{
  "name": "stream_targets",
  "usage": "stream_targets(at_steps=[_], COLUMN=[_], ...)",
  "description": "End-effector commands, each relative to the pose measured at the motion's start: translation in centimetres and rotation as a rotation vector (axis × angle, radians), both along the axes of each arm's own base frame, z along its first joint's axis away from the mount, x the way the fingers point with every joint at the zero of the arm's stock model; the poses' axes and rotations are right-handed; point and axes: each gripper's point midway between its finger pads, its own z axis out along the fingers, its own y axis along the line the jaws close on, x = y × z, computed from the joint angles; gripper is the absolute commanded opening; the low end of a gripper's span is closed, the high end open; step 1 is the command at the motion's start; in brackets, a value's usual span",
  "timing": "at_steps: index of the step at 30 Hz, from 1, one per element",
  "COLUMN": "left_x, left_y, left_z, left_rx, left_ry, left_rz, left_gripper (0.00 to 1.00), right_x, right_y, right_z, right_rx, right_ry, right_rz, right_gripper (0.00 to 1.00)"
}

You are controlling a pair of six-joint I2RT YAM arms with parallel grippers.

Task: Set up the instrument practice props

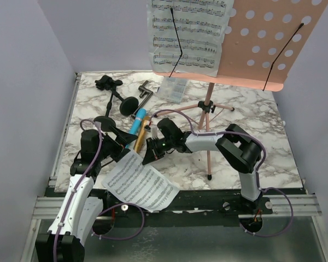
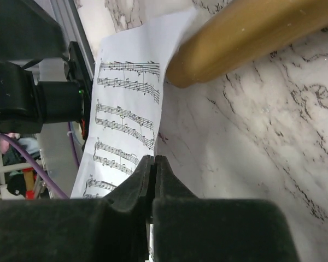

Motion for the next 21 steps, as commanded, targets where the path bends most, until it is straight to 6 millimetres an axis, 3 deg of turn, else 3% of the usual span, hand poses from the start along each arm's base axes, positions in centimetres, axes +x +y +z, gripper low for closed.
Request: stream_targets(at_steps=[1,7,14,21], left_x=[0.1,0.8,1.5,0.9], left_y=[-0.8,-1.2,-1.3,-1.2], left_z=[4.4,9.3,16.5,24.2], left_rx=[0.006,0.029,0.064,0.104], left_ry=[-0.132,-0.267,-0.449,-0.648], left_rz=[-0.079,-0.136,-0.156,-0.168], left_gripper=[0.98,0.98,0.99,0.99], right_x=[0.1,0.8,0.6,0.0], right_y=[-0.2,-2.0,-6.1,-10.1], right_z=[3.1,9.9,18.2,26.6], right_rx=[0.04,0.08,0.112,0.19], right_ry=[-0.072,-0.254,-0.477,-0.696], right_rz=[-0.012,-0.075,-0.146,-0.208], right_gripper=[0.0,0.0,0.0,0.0])
